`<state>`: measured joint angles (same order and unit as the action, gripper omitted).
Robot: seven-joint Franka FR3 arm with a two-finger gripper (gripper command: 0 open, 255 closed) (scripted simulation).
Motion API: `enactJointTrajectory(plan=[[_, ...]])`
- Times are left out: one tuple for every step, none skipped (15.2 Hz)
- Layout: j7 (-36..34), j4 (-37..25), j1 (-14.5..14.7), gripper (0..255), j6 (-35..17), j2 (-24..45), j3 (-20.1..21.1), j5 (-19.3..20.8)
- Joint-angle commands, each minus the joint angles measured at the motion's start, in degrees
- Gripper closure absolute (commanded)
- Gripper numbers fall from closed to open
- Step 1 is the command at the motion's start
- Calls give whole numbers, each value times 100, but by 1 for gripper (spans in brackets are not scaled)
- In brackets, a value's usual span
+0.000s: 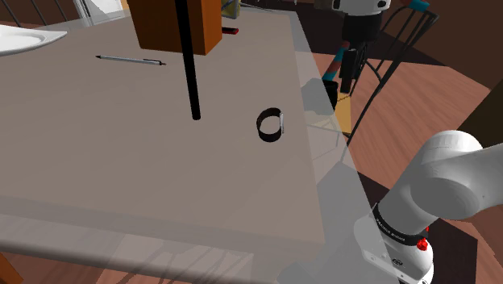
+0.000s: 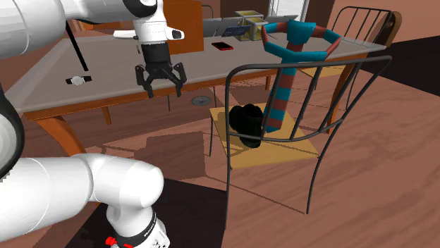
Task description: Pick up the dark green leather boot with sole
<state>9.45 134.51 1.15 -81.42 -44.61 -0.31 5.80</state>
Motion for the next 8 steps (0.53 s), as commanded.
enactJointTrajectory(plan=[[0, 0, 0, 0, 0, 0, 0, 0], [88, 26, -37, 0, -162, 86, -112, 63], [176, 44, -73, 0, -323, 179, -224, 122], [262, 55, -108, 0, -485, 280, -336, 177], [349, 58, -141, 0, -646, 388, -447, 227], [435, 54, -172, 0, -807, 503, -559, 273], [521, 43, -201, 0, -967, 624, -671, 313], [608, 23, -229, 0, -1125, 752, -781, 347]])
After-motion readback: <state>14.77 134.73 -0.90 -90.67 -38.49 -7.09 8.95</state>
